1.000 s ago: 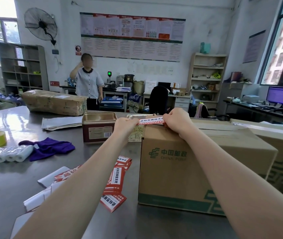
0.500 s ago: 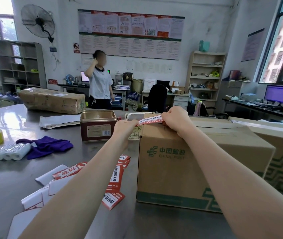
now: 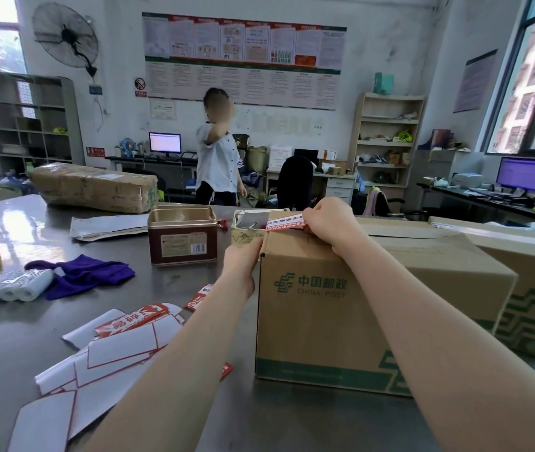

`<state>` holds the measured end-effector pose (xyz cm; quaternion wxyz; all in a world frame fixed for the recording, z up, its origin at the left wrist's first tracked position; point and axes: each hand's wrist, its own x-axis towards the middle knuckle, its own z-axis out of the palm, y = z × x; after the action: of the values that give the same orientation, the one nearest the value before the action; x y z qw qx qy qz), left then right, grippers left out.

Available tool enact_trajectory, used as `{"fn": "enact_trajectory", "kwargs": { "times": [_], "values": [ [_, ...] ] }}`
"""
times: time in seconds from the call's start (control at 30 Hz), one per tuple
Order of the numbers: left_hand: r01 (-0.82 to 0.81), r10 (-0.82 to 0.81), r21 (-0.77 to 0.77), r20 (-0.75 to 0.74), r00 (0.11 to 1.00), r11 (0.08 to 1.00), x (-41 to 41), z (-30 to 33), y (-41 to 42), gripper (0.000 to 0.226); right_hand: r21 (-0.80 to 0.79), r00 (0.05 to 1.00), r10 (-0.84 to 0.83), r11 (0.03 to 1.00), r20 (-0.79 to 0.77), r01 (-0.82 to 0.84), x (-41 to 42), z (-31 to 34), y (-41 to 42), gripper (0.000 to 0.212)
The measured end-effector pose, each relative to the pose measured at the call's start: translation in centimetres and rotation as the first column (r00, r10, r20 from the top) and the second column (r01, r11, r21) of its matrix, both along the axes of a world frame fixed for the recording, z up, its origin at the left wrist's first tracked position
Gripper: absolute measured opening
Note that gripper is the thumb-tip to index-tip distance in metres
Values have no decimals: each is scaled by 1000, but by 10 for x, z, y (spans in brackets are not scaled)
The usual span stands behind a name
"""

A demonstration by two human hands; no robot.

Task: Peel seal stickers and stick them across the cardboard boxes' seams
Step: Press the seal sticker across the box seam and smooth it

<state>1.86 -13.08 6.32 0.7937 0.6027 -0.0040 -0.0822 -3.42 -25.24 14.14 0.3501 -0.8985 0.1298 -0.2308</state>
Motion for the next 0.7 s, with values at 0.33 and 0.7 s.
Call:
{"fn": "enact_trajectory", "kwargs": {
  "times": [0.33, 0.7],
  "values": [
    [102, -125, 120, 205, 971, 988, -7, 25, 14, 41, 2, 1000, -10, 1000, 0, 10, 0, -1, 0, 36],
    [301, -453, 441, 292, 843, 845, -16, 40, 17, 70, -67, 998, -64, 996, -28, 62, -1, -1, -1, 18]
  ]
}}
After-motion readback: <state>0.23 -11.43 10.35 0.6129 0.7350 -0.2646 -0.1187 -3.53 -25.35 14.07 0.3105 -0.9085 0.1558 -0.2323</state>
